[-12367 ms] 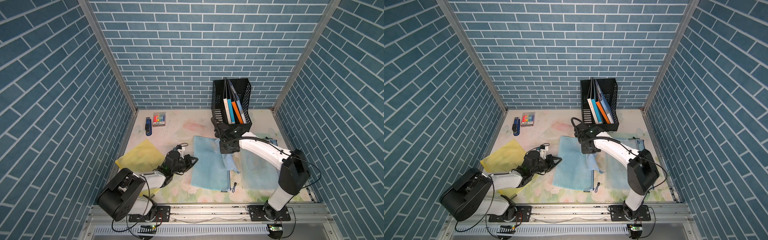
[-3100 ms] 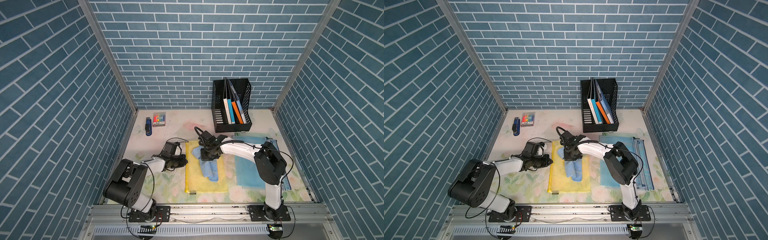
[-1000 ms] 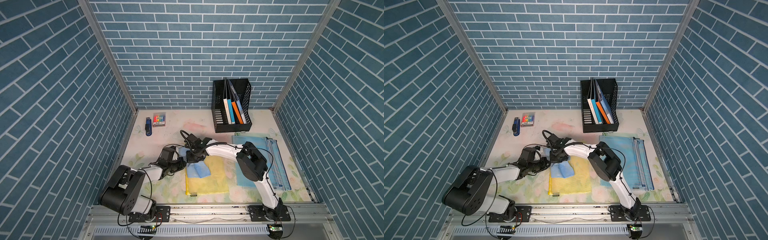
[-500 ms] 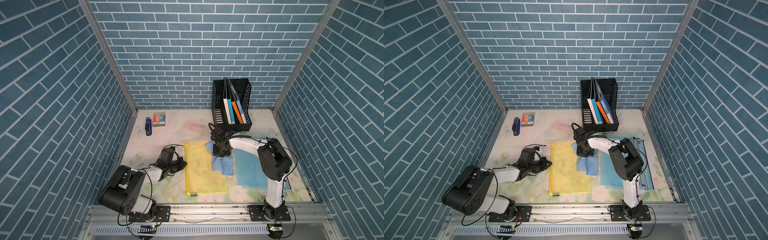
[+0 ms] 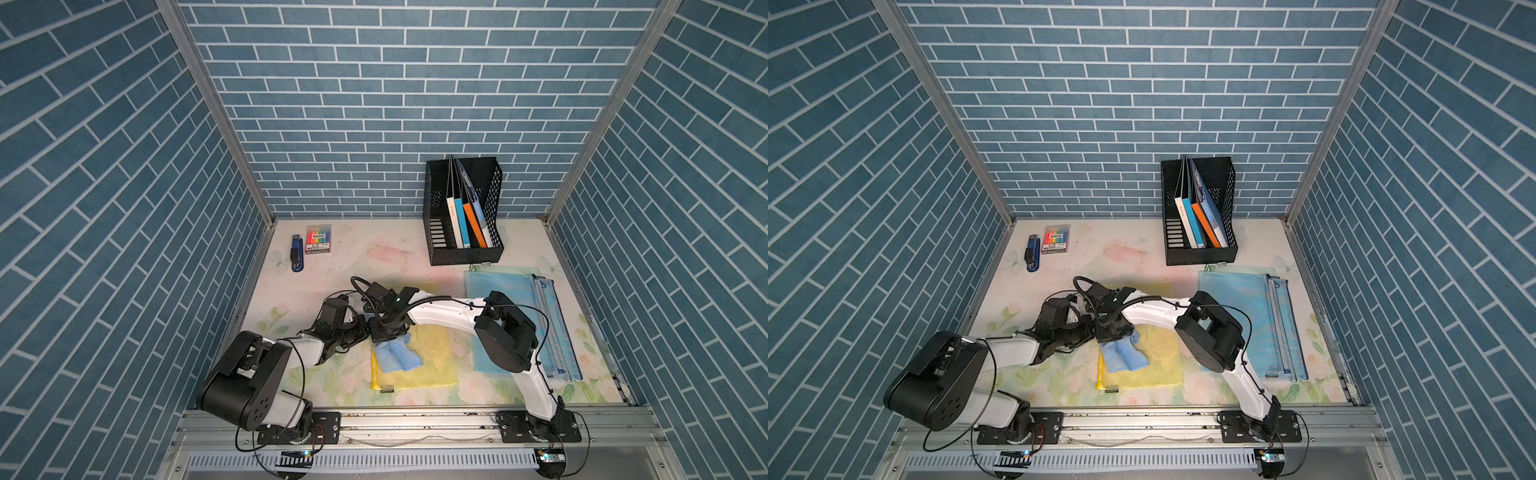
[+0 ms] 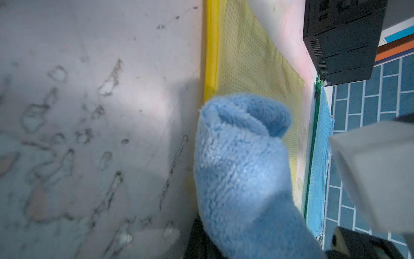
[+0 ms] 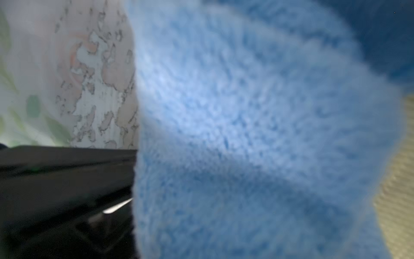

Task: Wipe the document bag
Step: Wipe the dirt from the document bag.

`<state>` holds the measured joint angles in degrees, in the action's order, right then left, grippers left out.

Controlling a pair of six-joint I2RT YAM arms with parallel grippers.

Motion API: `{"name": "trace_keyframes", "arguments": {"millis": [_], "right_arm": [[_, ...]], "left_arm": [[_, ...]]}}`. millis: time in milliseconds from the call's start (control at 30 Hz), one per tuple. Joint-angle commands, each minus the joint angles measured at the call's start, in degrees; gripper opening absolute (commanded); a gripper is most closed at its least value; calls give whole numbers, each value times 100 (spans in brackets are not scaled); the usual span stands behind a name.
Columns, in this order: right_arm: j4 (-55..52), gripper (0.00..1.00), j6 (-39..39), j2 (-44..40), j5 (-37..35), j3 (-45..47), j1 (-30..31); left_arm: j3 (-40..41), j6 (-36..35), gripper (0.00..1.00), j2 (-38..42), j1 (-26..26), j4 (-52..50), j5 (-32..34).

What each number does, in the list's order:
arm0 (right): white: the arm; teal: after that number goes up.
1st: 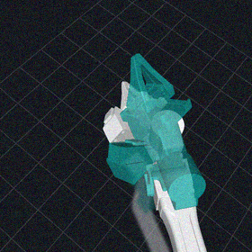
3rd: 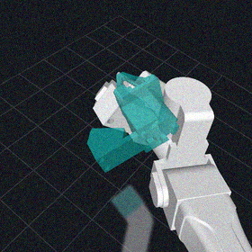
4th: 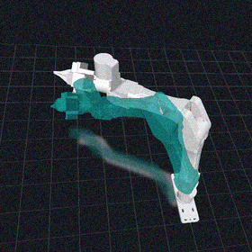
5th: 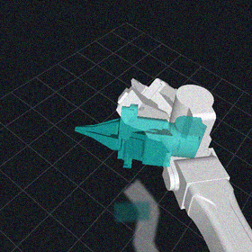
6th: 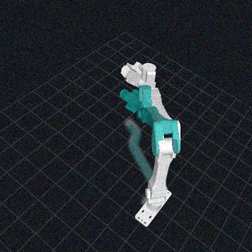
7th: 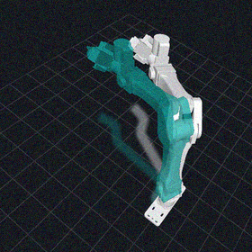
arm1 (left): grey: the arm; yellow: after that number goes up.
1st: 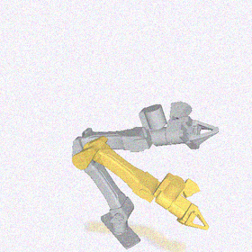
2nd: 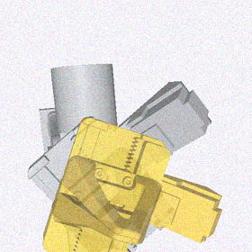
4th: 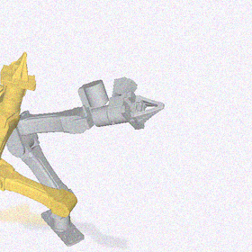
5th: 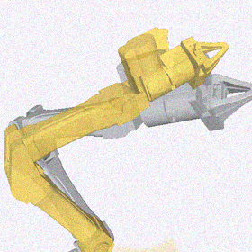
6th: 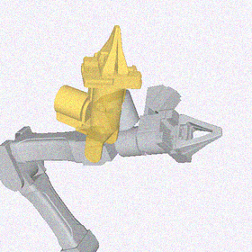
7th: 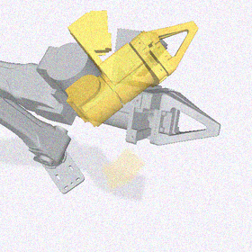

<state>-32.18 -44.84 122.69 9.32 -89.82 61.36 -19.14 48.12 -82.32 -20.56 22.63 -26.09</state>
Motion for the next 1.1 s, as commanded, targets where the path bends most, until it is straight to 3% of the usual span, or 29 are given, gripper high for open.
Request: {"name": "trace_keyframes", "arguments": {"millis": [0, 200, 333, 500, 800, 900, 1067], "right_arm": [[-63, 0, -295, -175, -77, 798, -450], [-326, 0, 122, -1220, -613, 1946, -1576], [-549, 0, 427, -1372, -737, 1967, -1835], [-382, 0, 230, -1115, -474, 1652, -1480], [-1006, 0, 322, 220, 152, -321, 140], [-871, 0, 208, 255, 316, -209, 210], [-849, 0, 188, -107, -36, 486, -107]], "left_arm": [[122, 94, 0, 22, -27, -50, 156], [158, 178, 0, 108, -27, -20, 202], [151, 267, 0, 56, -27, 81, 200], [178, 476, 0, -52, -27, 344, 194], [292, 844, 0, -126, -27, 760, 189], [297, 894, 0, -115, -27, 795, 206], [340, 919, 0, -102, -27, 830, 217]]}}
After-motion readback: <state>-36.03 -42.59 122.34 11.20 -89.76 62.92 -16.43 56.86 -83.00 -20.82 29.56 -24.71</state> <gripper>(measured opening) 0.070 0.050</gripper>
